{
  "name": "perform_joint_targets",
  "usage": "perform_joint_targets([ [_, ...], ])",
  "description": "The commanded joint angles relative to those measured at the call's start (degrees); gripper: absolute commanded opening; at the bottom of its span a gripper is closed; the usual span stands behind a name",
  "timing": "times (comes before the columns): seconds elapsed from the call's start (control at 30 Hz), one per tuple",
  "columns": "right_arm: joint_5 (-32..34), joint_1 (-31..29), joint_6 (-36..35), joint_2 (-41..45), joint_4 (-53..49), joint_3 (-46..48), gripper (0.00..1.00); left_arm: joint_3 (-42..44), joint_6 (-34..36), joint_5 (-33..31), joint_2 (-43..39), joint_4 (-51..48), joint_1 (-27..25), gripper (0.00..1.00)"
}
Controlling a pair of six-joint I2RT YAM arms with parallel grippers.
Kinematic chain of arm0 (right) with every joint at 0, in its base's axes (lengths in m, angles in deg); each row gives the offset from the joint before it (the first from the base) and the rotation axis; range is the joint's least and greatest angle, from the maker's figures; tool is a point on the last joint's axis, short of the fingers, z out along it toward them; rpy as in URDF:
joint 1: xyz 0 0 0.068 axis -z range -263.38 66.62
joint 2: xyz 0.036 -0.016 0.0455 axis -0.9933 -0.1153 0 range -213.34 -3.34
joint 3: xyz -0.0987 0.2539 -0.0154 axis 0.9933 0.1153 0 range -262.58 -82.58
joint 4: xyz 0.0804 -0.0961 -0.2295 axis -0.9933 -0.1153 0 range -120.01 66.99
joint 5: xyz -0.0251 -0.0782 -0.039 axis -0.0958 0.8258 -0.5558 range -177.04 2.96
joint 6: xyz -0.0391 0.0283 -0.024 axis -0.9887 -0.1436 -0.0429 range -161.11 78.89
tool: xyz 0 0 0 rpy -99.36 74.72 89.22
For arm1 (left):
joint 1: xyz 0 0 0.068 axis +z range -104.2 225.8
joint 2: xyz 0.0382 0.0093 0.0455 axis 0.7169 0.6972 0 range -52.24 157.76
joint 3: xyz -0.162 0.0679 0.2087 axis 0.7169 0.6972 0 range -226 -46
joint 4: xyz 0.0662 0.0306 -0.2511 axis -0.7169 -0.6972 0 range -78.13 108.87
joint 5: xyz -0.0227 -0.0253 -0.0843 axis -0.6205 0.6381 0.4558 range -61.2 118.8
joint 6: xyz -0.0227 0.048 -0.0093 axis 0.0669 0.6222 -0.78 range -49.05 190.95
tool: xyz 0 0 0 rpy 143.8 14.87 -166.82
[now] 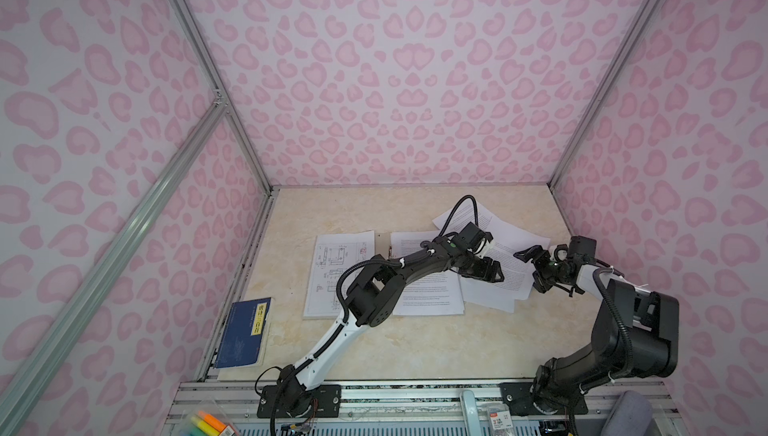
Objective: Put the files into the folder
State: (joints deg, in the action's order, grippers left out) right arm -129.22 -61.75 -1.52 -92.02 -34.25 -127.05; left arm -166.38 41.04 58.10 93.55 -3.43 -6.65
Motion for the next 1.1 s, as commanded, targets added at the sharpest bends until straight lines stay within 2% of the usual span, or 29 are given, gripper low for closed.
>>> perform_joint_targets([
  [0.0,2.6,0.0,-1.3,1.2,-1.1,-1.4,0.83,1.4,-0.6,-5.8,1.4,-9.3,0.2,0.80],
  [0.07,4.9,0.0,-1.7,0.6,-1.6,-2.6,0.80,1.8,-0.6,-5.5,1.0,-8.9,0.2,0.80],
  [0.13,4.4,0.0,-1.4,-1.1,-0.5,-3.4,0.75,2.0,-0.6,-5.4,0.7,-8.8,0.2,0.80],
  [0.23,3.3,-0.1,-0.3,-4.2,1.7,-4.1,0.66,2.2,-0.4,-5.5,0.4,-8.8,0.2,0.80],
  [0.33,5.4,0.1,0.3,-5.6,2.0,-5.0,0.55,2.4,-0.5,-5.2,0.2,-8.9,0.3,0.80],
  [0.4,7.3,0.4,0.9,-6.0,1.4,-5.1,0.42,2.3,-0.3,-4.8,-0.1,-8.9,0.3,0.80],
  [0.5,9.4,0.6,1.3,-4.7,0.4,-5.1,0.29,1.8,1.3,-2.9,-0.7,-8.5,0.3,0.80],
  [0.6,11.1,-0.4,-0.1,-2.3,-2.9,-6.8,0.08,1.1,3.3,-1.9,-2.1,-8.3,0.3,0.80],
  [0.67,13.0,-1.7,-1.7,-0.2,-5.7,-8.2,0.00,0.2,4.9,-1.2,-3.7,-8.0,0.2,0.80],
  [0.93,17.5,-4.6,-4.9,8.8,-12.4,-13.5,0.00,-10.4,8.3,2.6,-11.9,-7.6,0.1,0.81],
  [1.07,18.8,-7.3,-7.3,11.2,-16.1,-18.8,0.00,-11.5,8.3,-1.9,-19.9,-7.5,0.3,0.81],
])
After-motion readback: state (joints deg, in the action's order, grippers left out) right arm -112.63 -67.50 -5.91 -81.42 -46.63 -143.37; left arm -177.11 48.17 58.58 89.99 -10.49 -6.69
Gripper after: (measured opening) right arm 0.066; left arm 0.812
